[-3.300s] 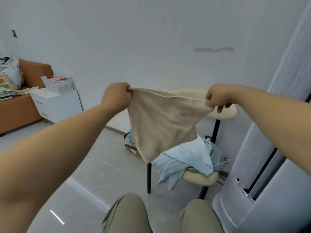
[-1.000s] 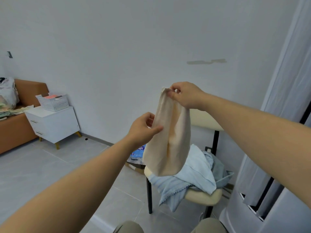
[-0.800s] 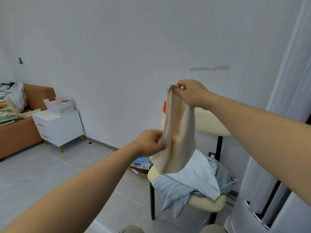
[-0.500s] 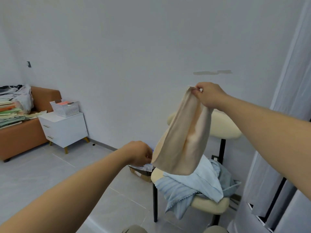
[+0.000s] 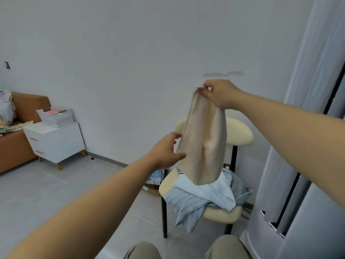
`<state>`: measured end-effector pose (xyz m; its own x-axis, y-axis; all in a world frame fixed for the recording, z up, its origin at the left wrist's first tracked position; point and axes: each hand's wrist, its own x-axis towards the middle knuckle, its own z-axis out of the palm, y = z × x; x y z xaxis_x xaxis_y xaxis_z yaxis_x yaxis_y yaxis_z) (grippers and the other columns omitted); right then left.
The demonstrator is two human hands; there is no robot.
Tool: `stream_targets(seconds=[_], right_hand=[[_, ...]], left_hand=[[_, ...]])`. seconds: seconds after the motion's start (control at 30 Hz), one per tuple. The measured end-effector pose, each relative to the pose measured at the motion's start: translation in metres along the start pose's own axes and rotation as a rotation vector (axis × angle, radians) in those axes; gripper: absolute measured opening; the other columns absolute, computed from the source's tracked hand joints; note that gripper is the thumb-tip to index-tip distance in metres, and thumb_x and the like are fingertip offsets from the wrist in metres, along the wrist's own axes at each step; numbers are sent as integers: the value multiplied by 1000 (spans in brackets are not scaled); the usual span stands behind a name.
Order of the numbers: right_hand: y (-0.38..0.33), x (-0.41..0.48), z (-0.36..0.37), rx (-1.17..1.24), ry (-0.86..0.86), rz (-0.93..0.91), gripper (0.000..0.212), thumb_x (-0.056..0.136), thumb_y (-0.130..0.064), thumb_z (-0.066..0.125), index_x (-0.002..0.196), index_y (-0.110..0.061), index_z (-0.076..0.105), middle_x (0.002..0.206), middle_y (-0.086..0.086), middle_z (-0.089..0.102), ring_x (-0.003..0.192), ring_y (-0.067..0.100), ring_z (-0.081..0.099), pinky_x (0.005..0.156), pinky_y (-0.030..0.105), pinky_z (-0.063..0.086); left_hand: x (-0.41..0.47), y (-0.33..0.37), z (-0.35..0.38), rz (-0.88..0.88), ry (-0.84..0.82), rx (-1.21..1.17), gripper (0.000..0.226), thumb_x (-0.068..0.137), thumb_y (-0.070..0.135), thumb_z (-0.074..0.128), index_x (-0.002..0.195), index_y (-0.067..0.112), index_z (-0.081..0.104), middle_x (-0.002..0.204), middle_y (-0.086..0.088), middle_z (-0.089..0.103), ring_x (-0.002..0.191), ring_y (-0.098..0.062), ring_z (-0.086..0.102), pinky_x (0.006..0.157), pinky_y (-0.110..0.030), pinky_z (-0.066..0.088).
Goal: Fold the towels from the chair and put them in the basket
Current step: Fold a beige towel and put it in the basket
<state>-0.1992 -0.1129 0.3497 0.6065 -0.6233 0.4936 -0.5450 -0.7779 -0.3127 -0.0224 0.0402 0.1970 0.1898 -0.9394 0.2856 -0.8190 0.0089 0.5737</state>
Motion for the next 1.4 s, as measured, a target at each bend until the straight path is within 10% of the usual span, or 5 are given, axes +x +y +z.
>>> stream_targets(seconds=[0.23,0.67,0.9,1.07,1.4], right_hand=[[4,-4,2,62,-16,5,30,102,-44,51,106,-18,65,96,-1,58,94,21,54,76,30,38],[-4,-12,49,-20,-259,-112,30,98,-52,52,105,-28,67,100,-6,63,100,18,58,86,31,44],[23,-19,50,-28,-464,139,38,92,-21,56,129,-28,51,108,-4,55,101,19,55,82,31,45],[75,-22,53,52,-435,353,32,85,1,43,106,-4,66,107,14,62,80,24,60,72,39,58],[167,-3,87,122,-290,494,16,92,-19,66,87,-4,69,87,17,71,72,32,74,78,46,61]], left_hand=[[9,-17,16,-231,-230,-6,65,70,50,80,123,22,53,115,2,65,102,-18,63,91,-39,54],[57,47,-39,71,418,-126,18,94,38,65,98,22,72,87,12,70,84,-3,64,70,-13,44],[75,-1,-57,-187,320,151,24,102,31,50,93,13,64,80,1,62,82,-20,57,70,-29,39],[71,-44,-71,-475,220,-257,28,107,24,39,104,1,56,76,-19,71,71,-29,72,71,-39,62],[117,-87,-40,-361,3,-137,15,99,14,57,103,4,67,86,-15,76,84,-27,74,60,-21,55]])
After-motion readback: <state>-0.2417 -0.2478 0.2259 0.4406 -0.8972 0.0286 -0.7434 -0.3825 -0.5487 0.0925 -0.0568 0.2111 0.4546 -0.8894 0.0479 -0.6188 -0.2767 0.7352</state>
